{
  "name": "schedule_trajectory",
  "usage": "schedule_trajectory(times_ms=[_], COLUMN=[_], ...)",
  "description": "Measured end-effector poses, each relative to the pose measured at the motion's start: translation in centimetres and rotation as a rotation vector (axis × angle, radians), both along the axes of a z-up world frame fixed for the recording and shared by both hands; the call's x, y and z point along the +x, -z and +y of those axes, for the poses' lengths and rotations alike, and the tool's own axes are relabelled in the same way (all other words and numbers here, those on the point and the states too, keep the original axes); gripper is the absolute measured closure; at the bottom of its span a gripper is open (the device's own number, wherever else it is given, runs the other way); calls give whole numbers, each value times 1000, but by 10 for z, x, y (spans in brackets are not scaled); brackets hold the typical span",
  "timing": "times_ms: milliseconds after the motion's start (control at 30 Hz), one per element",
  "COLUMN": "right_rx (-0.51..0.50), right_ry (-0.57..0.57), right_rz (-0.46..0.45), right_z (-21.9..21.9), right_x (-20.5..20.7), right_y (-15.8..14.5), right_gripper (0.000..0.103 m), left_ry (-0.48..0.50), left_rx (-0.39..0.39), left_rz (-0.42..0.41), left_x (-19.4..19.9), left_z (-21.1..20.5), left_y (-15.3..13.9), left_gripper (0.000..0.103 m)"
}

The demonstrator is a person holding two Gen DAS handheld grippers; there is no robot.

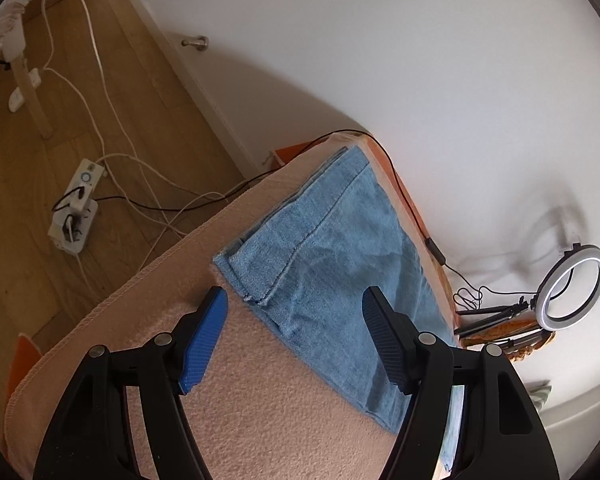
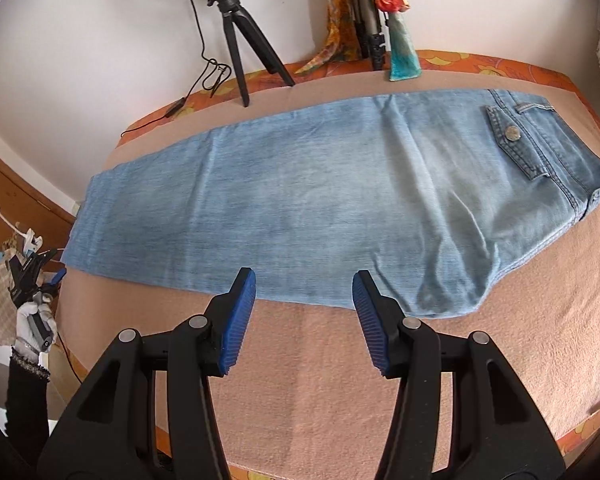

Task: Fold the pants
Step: 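Move the left tool to the jeans leg hem and grasp it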

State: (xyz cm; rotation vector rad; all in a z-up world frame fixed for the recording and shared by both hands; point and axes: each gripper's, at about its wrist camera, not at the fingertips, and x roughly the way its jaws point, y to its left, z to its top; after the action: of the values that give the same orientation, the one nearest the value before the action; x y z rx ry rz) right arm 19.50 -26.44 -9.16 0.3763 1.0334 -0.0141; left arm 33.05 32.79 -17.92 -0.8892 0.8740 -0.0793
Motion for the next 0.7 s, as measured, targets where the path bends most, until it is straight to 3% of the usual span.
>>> schedule_trajectory(times_ms=[367,467,500,567,700], right_rx=[4,6,9,12,13], right_ry=[-63,-79,-86,-103,-142], right_rz=[-3,2,2,1,-6], right_z=[28,37,40,48,66], right_x=[20,27,29,33,45], right_y=[1,4,4,4,3], right_gripper=[50,50,50,50,50], left_ry=[-74,-37,-31,-18,-54], left_rx=[-68,20,46,48,-27], left_rz=[-37,-35,-35,-27,-65], left_x=[18,27,29,34,33], left_z=[-12,-25,-28,-31,-26], left_y=[6,1,0,4,11], left_gripper=[33,35,40,67,87])
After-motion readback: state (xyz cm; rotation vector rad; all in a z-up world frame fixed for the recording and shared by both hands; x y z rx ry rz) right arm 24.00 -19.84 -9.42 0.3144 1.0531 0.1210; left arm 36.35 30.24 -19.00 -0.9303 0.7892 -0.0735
